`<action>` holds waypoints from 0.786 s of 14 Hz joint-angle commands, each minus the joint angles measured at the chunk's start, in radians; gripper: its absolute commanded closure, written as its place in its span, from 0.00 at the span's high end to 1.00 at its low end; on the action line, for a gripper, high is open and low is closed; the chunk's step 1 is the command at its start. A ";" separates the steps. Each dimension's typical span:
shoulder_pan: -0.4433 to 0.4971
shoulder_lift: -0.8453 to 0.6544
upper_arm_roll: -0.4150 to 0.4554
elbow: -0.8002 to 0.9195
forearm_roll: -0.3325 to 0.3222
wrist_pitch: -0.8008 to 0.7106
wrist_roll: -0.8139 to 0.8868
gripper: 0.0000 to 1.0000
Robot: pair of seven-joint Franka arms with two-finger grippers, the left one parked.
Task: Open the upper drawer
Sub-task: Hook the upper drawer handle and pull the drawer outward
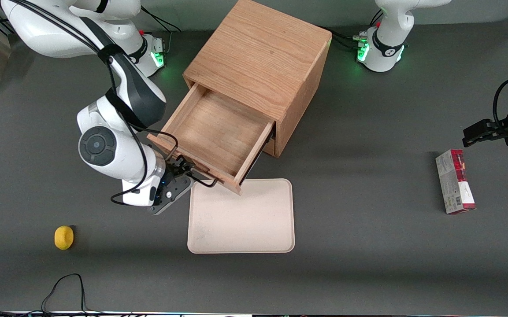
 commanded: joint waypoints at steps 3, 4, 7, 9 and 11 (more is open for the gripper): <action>0.002 0.007 -0.026 0.058 -0.024 -0.018 -0.008 1.00; 0.004 -0.008 -0.047 0.071 -0.024 -0.024 0.000 1.00; 0.005 -0.077 -0.158 0.107 -0.030 -0.076 0.066 1.00; 0.005 -0.186 -0.192 0.075 0.017 -0.224 0.210 1.00; 0.007 -0.260 -0.212 0.045 0.059 -0.278 0.465 1.00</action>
